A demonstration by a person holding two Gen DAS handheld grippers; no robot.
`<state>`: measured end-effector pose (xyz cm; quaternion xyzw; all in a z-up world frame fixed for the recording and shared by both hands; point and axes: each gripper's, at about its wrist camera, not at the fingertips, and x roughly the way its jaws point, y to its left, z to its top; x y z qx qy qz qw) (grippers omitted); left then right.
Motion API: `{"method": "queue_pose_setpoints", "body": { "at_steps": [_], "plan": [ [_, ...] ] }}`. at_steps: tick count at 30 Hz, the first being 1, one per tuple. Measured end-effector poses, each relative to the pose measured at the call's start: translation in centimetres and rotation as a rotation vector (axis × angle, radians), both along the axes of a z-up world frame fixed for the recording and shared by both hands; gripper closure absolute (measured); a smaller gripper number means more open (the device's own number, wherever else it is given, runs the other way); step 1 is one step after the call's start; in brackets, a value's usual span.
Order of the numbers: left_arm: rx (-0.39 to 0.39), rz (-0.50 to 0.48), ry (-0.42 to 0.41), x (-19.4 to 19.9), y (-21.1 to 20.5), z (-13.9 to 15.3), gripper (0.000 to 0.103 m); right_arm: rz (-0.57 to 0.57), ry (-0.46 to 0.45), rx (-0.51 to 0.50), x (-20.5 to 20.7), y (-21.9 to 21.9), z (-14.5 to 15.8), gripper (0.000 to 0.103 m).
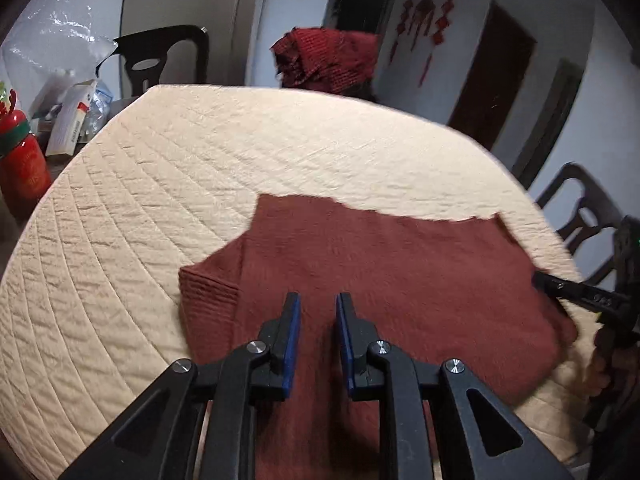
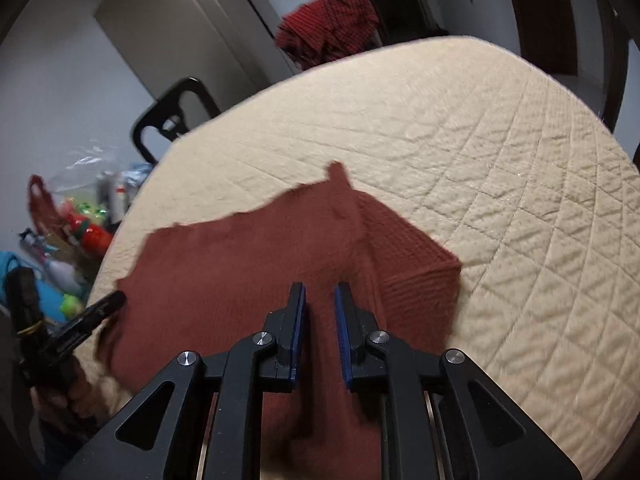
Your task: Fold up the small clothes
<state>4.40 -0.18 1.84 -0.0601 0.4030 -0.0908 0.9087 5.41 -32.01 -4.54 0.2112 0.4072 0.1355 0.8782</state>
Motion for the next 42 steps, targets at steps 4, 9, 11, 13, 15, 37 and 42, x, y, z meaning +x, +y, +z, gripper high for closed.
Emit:
{"method": "queue_pose_setpoints", "body": {
  "at_steps": [4,9,11,13,15,37,42],
  "plan": [
    [0.012,0.015,0.003,0.2,0.4,0.0,0.083,-0.072,0.005,0.002,1.2,-1.4,0.7,0.088],
    [0.004,0.006,-0.027,1.1,-1.0,1.7,0.083,-0.031,-0.019,-0.003,2.5,0.5,2.0,0.088],
    [0.014,-0.017,-0.037,2.2,-1.9,2.0,0.083,-0.008,-0.003,-0.014,3.8,1.3,1.6,0.088],
    [0.025,-0.002,-0.01,4.1,-1.8,1.3,0.083,-0.04,0.053,-0.018,5.3,0.9,0.3,0.088],
    [0.044,0.024,0.021,5.2,-1.4,0.3,0.083,-0.057,0.05,0.044,5.7,-0.5,0.1,0.088],
    [-0.003,-0.011,-0.032,-3.5,0.1,0.8,0.083,0.353,-0.066,-0.117,-2.2,12.1,1.4,0.088],
    [-0.014,-0.016,-0.014,-3.3,0.2,-0.3,0.083,0.31,-0.041,-0.133,0.8,12.8,0.9,0.088]
  ]
}}
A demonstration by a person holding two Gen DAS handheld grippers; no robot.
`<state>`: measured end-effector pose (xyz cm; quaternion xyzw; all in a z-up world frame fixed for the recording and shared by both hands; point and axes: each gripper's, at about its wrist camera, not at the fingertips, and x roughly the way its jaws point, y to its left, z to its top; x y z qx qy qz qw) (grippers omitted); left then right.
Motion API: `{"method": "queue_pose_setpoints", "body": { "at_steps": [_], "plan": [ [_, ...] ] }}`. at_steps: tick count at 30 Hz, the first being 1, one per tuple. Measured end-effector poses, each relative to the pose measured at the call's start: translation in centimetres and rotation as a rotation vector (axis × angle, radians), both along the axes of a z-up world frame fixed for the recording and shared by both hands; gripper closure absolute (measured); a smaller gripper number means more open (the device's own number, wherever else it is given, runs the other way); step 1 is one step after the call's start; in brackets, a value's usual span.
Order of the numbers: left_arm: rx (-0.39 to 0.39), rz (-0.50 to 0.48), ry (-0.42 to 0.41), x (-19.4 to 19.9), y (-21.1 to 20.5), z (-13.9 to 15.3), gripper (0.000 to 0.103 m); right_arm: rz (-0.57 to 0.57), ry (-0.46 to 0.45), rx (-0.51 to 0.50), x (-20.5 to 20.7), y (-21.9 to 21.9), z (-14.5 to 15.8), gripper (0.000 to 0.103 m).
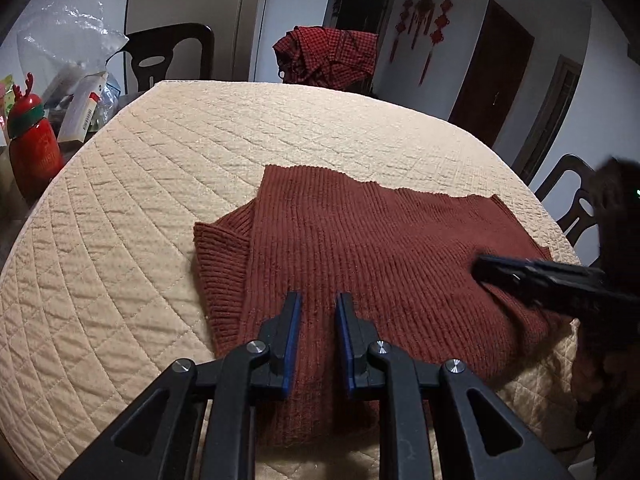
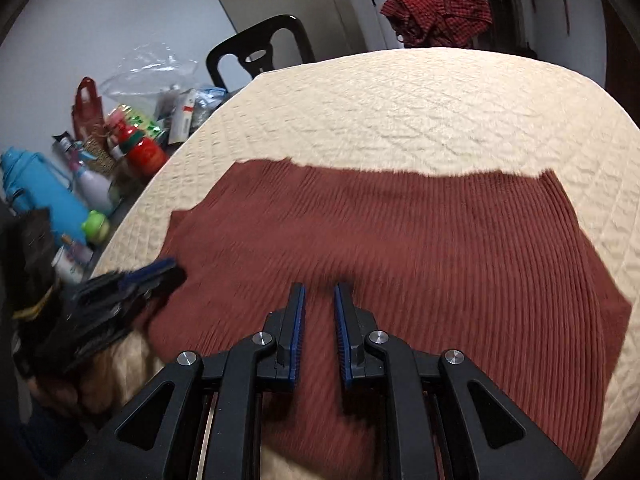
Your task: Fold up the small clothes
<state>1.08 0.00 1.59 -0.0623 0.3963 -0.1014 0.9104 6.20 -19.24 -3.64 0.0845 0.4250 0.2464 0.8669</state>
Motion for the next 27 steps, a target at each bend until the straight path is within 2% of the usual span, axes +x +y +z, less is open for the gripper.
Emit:
{"method": "queue_pose_setpoints", "body": {
  "at_steps": [7,12,18,22,25,27],
  "plan": [
    [-0.033,-0.003,0.01,0.0,0.1,-0.2,0.083,-0.043,-0.005,-0.054,2.0,0.9,0.2,0.089],
    [-0.052,-0.003,0.011,0.0,0.4,-0.3,0.083,-0.031,-0.036,-0.053,-1.4,0.3,1.2,0.089],
    [-0.056,-0.005,0.012,0.0,0.6,-0.3,0.083,0.022,-0.066,-0.05,-5.9,0.2,0.3,0.089],
    [-0.049,-0.006,0.011,0.1,0.6,-0.2,0.083,0.008,-0.052,-0.013,-6.7,-0.6,0.5,0.088],
    [-0.031,-0.003,0.005,-0.1,0.4,0.0,0.083,0.024,-0.083,-0.036,-7.6,-0.4,0.9,0.088],
    [-0.027,0.007,-0.004,-0.6,0.5,0.4,0.083,0.032,-0.06,-0.048,-7.4,-0.3,0.0,0.088]
  ]
}}
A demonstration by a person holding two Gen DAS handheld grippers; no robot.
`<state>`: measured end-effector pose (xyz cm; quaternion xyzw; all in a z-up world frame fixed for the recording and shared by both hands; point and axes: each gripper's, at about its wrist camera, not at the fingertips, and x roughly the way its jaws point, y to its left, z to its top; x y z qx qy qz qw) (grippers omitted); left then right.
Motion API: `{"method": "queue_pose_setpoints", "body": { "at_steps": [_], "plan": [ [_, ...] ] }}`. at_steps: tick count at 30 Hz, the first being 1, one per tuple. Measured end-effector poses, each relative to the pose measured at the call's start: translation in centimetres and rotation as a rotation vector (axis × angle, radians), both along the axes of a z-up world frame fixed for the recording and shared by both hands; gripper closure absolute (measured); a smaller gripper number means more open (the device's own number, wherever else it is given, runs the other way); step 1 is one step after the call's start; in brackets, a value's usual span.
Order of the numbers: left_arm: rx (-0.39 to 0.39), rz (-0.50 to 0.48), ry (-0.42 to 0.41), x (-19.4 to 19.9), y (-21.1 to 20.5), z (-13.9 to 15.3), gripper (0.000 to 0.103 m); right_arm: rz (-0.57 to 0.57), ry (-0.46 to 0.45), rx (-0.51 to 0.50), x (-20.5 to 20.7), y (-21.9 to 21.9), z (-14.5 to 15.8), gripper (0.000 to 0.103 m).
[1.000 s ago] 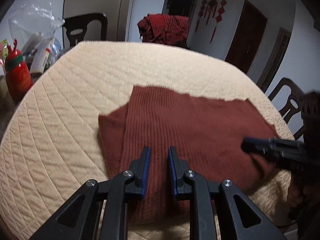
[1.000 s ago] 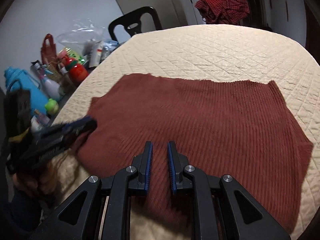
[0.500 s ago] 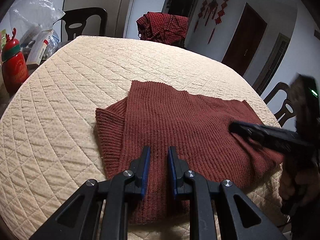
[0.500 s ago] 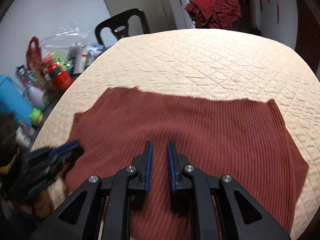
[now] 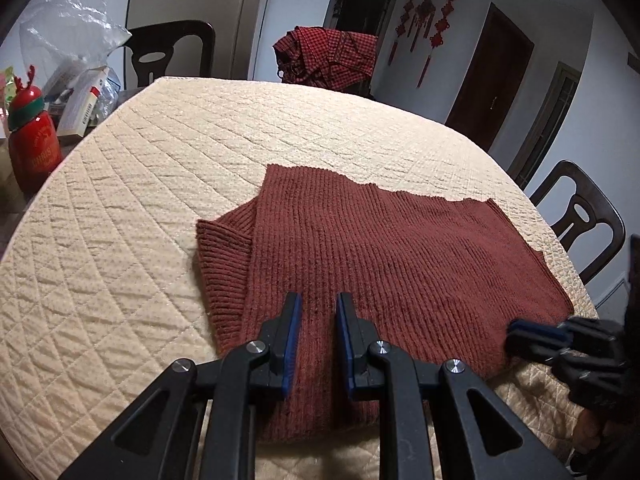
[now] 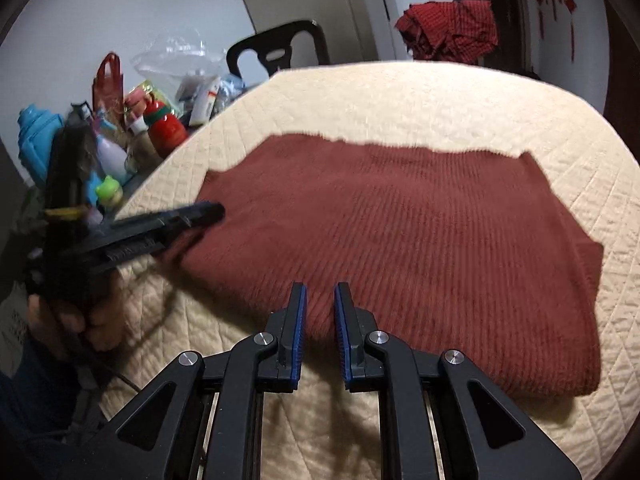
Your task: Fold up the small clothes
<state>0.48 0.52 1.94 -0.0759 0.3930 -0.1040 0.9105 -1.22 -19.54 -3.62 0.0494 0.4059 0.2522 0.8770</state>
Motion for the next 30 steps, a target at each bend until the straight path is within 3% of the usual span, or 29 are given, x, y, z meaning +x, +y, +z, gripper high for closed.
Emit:
{"method": "queue_pose_setpoints", "body": {
  "at_steps": [4,6,10,18,22,30],
  "plan": [
    [-0.011,0.056,-0.025,-1.1,1.5,1.0,0.08,-0.014,0.018,0.023,0.1,-0.2,-0.2,0.091],
    [-0.025,0.089,-0.032,-1.4,2.7,1.2,0.069,-0.003,-0.003,0.035,-0.1,-0.2,0.3,0.091],
    [-0.059,0.118,-0.015,-1.2,4.2,0.8,0.06,0.011,0.031,0.015,0.9,0.3,-0.7,0.092],
    [-0.139,0.097,0.04,0.9,4.7,-0.7,0.057,0.004,-0.009,0.061,1.2,-0.1,0.7,0.092],
    [-0.157,0.106,0.065,2.4,4.6,-1.6,0.054,-0.001,0.018,0.073,2.2,0.1,-0.1,0.092],
    [-0.208,0.118,0.058,3.2,5.1,-1.9,0.052,-0.004,0.031,0.1,2.9,-0.1,-0.1,0.092]
  ]
}}
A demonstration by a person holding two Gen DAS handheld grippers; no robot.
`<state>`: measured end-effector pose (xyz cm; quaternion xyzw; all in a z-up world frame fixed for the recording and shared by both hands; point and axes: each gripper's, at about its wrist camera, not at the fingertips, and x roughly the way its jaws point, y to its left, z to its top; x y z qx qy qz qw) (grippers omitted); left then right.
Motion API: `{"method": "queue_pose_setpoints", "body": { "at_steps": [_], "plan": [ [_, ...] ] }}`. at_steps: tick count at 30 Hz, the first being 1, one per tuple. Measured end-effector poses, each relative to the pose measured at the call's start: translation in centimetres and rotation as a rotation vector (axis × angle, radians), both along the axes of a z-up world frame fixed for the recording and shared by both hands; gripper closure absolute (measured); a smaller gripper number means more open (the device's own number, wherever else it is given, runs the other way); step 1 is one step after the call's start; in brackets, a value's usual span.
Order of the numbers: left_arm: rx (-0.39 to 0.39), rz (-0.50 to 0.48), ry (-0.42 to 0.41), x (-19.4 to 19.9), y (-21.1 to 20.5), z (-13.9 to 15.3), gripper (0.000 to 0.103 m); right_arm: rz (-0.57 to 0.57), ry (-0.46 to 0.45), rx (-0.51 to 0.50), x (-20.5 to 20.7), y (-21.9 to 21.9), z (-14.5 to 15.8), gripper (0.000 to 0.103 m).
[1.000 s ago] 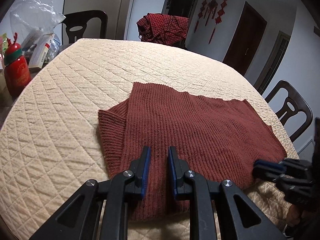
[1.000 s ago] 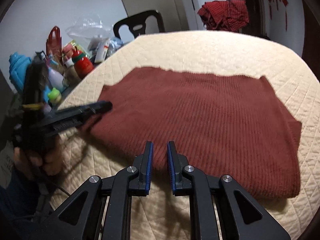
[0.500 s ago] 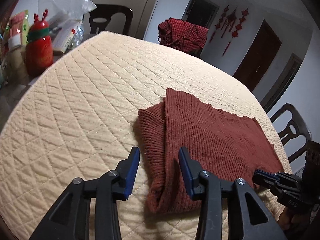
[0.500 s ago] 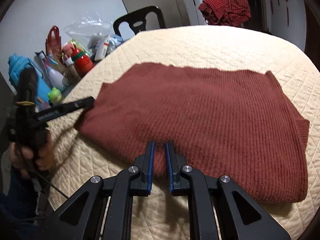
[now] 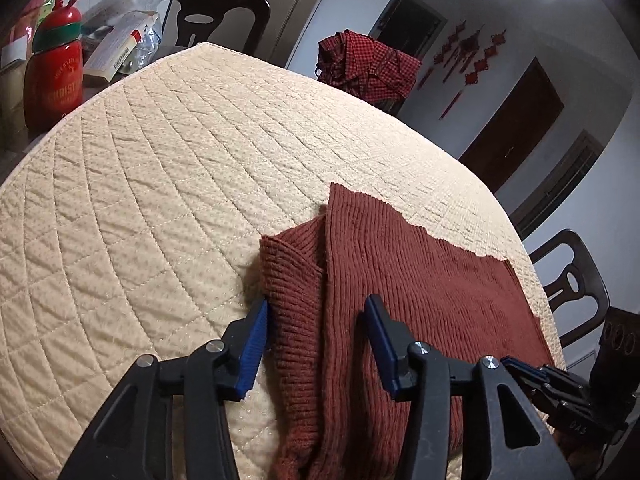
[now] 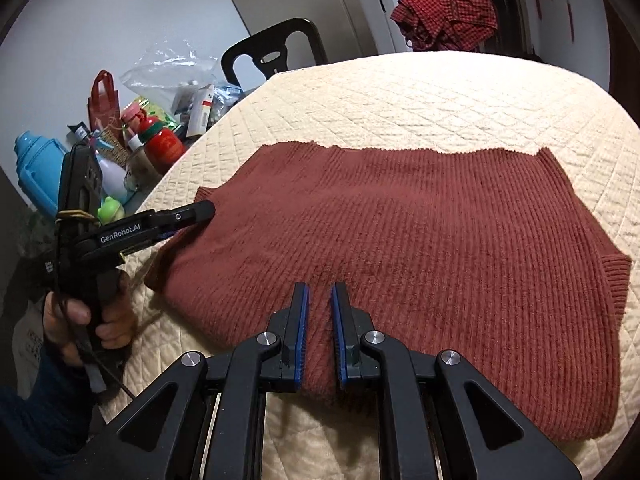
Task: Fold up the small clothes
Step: 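Grasp the sweater side edge with the left tool, then fold the held side across the sweater with the left tool and release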
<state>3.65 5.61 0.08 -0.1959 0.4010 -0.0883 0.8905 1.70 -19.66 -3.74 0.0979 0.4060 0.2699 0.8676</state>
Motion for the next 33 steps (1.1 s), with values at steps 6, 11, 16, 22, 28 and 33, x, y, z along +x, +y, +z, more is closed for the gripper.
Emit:
{"method": "queue_pose_setpoints", "body": {
  "at_steps": [6,11,16,22,28,33],
  "plan": [
    [-0.061,-0.02,0.013,-1.6,0.1,0.0,0.053,-0.003,-0.002,0.011,-0.2,-0.1,-0.1,0.092],
    [-0.126,-0.039,0.022,-3.1,0.2,-0.1,0.053,-0.007,0.001,0.018,-0.1,-0.2,-0.2,0.092],
    [-0.113,-0.048,0.02,-2.6,0.2,-0.3,0.062,-0.028,0.022,0.026,1.1,-0.2,0.1,0.092],
    [-0.139,-0.036,0.034,-2.5,1.0,-0.8,0.078,-0.08,0.028,0.014,3.7,0.3,0.0,0.092],
    [-0.162,-0.04,0.035,-2.6,1.0,-0.7,0.082,-0.078,0.023,0.024,3.2,-0.1,0.4,0.092],
    [-0.202,-0.058,0.012,-2.7,1.0,0.4,0.085,-0.072,0.042,0.068,0.9,-1.9,-0.1,0.092]
  ]
}}
